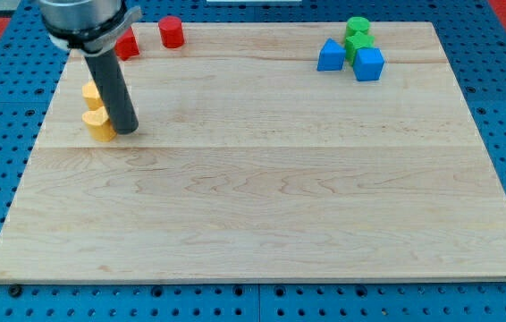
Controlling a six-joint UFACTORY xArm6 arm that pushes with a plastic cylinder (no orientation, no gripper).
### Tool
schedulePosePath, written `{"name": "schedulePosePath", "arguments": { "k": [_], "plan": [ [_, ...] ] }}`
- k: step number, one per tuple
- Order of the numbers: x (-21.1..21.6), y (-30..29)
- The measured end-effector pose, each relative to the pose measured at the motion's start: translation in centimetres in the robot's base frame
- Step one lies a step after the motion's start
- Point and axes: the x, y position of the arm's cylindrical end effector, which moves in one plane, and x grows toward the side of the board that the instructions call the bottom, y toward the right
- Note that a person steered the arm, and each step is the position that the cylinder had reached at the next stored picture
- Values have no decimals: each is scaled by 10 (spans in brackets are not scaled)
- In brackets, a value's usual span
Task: Slide the yellow hexagon to the top center
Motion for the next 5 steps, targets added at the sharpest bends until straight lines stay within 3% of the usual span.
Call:
{"name": "schedulePosePath", "arguments": {
  "k": [1, 2, 3, 5],
  "plan": [
    [30, -6],
    [36, -74],
    [21, -95],
    [-21, -78]
  ]
}}
